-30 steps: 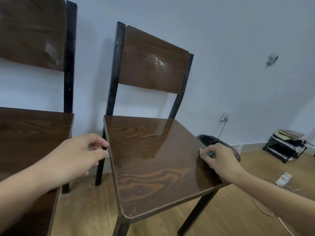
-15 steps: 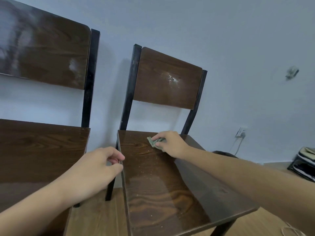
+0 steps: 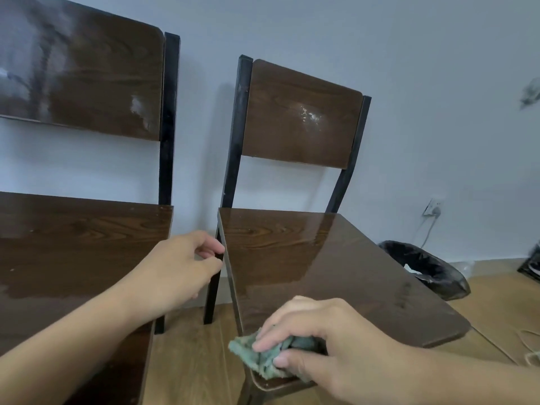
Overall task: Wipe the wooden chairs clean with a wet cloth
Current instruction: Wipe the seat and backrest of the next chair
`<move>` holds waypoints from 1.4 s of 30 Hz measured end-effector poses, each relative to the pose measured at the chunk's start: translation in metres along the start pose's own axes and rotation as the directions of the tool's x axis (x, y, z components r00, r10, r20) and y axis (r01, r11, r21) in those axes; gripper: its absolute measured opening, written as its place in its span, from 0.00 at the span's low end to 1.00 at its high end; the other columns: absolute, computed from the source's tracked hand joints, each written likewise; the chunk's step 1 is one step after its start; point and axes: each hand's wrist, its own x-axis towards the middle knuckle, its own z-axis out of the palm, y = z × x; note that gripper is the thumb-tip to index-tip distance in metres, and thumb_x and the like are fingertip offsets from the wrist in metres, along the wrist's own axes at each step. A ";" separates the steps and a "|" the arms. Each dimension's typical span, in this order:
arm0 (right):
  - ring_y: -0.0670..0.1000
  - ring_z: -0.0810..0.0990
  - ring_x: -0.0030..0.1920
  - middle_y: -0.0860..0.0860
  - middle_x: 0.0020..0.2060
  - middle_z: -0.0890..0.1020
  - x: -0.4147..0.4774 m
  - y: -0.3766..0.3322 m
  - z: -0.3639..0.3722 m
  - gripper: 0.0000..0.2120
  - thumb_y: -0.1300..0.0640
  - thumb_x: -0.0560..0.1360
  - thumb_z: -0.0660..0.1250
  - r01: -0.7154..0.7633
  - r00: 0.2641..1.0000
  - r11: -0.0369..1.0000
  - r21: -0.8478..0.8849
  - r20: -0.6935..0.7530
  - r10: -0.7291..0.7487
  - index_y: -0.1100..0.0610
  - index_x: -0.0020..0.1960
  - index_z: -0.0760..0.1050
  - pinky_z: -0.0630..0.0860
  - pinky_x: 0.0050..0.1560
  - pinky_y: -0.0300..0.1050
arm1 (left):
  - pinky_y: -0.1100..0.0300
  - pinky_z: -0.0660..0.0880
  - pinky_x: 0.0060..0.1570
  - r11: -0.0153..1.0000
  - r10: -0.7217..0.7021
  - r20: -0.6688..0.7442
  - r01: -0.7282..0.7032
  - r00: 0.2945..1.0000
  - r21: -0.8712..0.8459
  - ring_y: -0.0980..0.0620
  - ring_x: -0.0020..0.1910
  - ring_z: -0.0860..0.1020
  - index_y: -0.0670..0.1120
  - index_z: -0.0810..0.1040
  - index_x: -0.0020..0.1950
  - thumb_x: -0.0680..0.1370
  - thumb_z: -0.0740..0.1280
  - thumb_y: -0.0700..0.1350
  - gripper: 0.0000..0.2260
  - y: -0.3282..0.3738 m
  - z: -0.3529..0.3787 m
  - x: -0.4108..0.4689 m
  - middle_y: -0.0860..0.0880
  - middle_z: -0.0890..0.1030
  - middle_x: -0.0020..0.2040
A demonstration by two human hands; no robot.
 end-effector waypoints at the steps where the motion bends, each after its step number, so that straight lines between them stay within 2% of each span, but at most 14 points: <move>1: 0.45 0.81 0.59 0.44 0.55 0.84 0.001 -0.002 -0.002 0.11 0.61 0.77 0.74 0.006 1.000 1.000 0.027 0.016 -0.006 0.51 0.57 0.86 0.77 0.62 0.42 | 0.63 0.81 0.35 1.000 0.000 -0.001 0.000 1.000 -0.005 0.50 0.40 0.84 0.59 0.79 0.54 0.80 0.67 0.46 0.08 0.000 -0.001 0.000 0.53 0.82 0.47; 4: 0.45 0.82 0.58 0.44 0.54 0.83 0.021 0.000 -0.005 0.10 0.61 0.78 0.73 0.032 0.999 0.999 0.021 0.012 -0.032 0.51 0.57 0.85 0.78 0.61 0.42 | 0.61 0.83 0.37 1.000 -0.010 -0.023 0.009 1.000 -0.010 0.51 0.41 0.84 0.58 0.79 0.54 0.80 0.67 0.46 0.07 0.000 -0.002 0.003 0.54 0.82 0.48; 8: 0.43 0.79 0.58 0.46 0.54 0.84 0.088 0.034 -0.004 0.10 0.60 0.78 0.71 0.056 0.993 0.973 -0.225 -0.086 -0.077 0.51 0.58 0.84 0.76 0.63 0.44 | 0.50 0.82 0.52 0.994 -0.064 -0.148 0.050 0.987 -0.102 0.54 0.47 0.82 0.56 0.77 0.52 0.81 0.64 0.49 0.03 -0.001 0.003 0.010 0.54 0.80 0.51; 13: 0.50 0.79 0.59 0.51 0.57 0.84 0.184 0.112 -0.039 0.11 0.60 0.81 0.67 -0.198 0.959 0.915 -0.353 -0.261 0.107 0.55 0.61 0.84 0.76 0.65 0.46 | 0.50 0.78 0.60 0.990 -0.128 -0.162 0.115 0.979 -0.088 0.56 0.52 0.78 0.51 0.76 0.62 0.81 0.62 0.52 0.11 0.001 0.012 0.019 0.56 0.78 0.51; 15: 0.53 0.81 0.56 0.54 0.55 0.84 0.196 0.156 -0.065 0.10 0.60 0.81 0.66 -0.331 0.922 0.865 -0.377 -0.324 0.211 0.57 0.58 0.85 0.77 0.59 0.45 | 0.52 0.79 0.58 0.989 -0.145 -0.120 0.140 0.982 -0.057 0.56 0.51 0.78 0.52 0.75 0.63 0.81 0.62 0.53 0.12 0.001 0.013 0.021 0.57 0.77 0.52; 17: 0.57 0.83 0.52 0.57 0.50 0.85 0.186 0.200 -0.094 0.09 0.59 0.81 0.65 -0.510 0.842 0.755 -0.412 -0.420 0.340 0.59 0.51 0.84 0.77 0.50 0.46 | 0.57 0.80 0.51 0.988 -0.156 -0.079 0.154 0.985 -0.024 0.57 0.49 0.79 0.53 0.75 0.63 0.81 0.62 0.54 0.12 0.002 0.013 0.022 0.57 0.76 0.53; 20: 0.61 0.83 0.50 0.61 0.49 0.85 0.142 0.252 -0.137 0.08 0.59 0.79 0.66 -0.762 0.625 0.555 -0.334 -0.600 0.499 0.62 0.48 0.81 0.79 0.48 0.48 | 0.58 0.81 0.44 0.987 -0.163 -0.035 0.163 0.986 0.002 0.55 0.46 0.80 0.53 0.74 0.60 0.82 0.61 0.54 0.09 0.004 0.011 0.023 0.54 0.77 0.53; 23: 0.62 0.82 0.44 0.62 0.43 0.84 0.119 0.256 -0.149 0.11 0.58 0.78 0.69 -0.842 0.484 0.509 -0.176 -0.663 0.571 0.65 0.44 0.81 0.82 0.46 0.50 | 0.58 0.79 0.47 0.988 -0.149 -0.016 0.150 0.989 0.042 0.56 0.44 0.79 0.53 0.75 0.58 0.82 0.61 0.53 0.08 0.006 0.011 0.026 0.54 0.79 0.50; 26: 0.62 0.82 0.48 0.62 0.45 0.85 0.141 0.229 -0.128 0.09 0.62 0.79 0.68 -0.786 0.541 0.599 -0.156 -0.643 0.542 0.67 0.47 0.84 0.82 0.54 0.54 | 0.56 0.80 0.52 0.984 -0.166 0.007 0.165 0.986 0.065 0.55 0.45 0.79 0.53 0.75 0.57 0.82 0.62 0.53 0.07 0.007 0.013 0.028 0.53 0.79 0.48; 29: 0.58 0.83 0.51 0.59 0.51 0.86 0.184 0.194 -0.093 0.09 0.62 0.81 0.66 -0.626 0.705 0.754 -0.198 -0.557 0.439 0.65 0.53 0.85 0.81 0.59 0.51 | 0.54 0.81 0.53 0.980 -0.192 0.033 0.190 0.981 0.056 0.54 0.45 0.81 0.53 0.76 0.55 0.82 0.62 0.51 0.06 0.007 0.014 0.032 0.52 0.81 0.46; 31: 0.56 0.82 0.56 0.57 0.58 0.85 0.210 0.169 -0.070 0.11 0.63 0.81 0.65 -0.489 0.812 0.841 -0.232 -0.473 0.342 0.60 0.59 0.85 0.79 0.62 0.48 | 0.56 0.83 0.45 0.972 -0.233 0.074 0.232 0.970 0.023 0.51 0.41 0.84 0.52 0.76 0.56 0.82 0.61 0.51 0.07 0.010 0.013 0.031 0.49 0.83 0.45; 34: 0.53 0.82 0.60 0.55 0.60 0.85 0.223 0.129 -0.042 0.12 0.63 0.81 0.66 -0.297 0.918 0.918 -0.262 -0.342 0.199 0.58 0.61 0.84 0.77 0.65 0.44 | 0.52 0.85 0.44 0.961 -0.278 0.123 0.276 0.953 0.030 0.43 0.38 0.87 0.48 0.75 0.64 0.82 0.60 0.50 0.13 0.010 0.012 0.030 0.41 0.86 0.46; 38: 0.50 0.82 0.59 0.53 0.59 0.86 0.199 0.088 -0.023 0.12 0.64 0.80 0.69 -0.088 0.980 0.964 -0.250 -0.193 0.040 0.56 0.60 0.85 0.76 0.63 0.40 | 0.48 0.85 0.46 0.968 -0.240 0.166 0.223 0.957 0.115 0.39 0.40 0.87 0.47 0.76 0.64 0.82 0.60 0.44 0.12 0.009 0.011 0.026 0.39 0.87 0.47; 42: 0.44 0.81 0.59 0.48 0.57 0.85 0.135 0.059 -0.014 0.13 0.63 0.78 0.71 0.050 0.993 0.969 -0.241 -0.095 -0.075 0.52 0.60 0.85 0.77 0.65 0.42 | 0.52 0.85 0.42 0.973 -0.164 0.220 0.121 0.961 0.196 0.46 0.32 0.86 0.49 0.80 0.55 0.81 0.64 0.43 0.06 0.010 0.010 0.013 0.41 0.87 0.41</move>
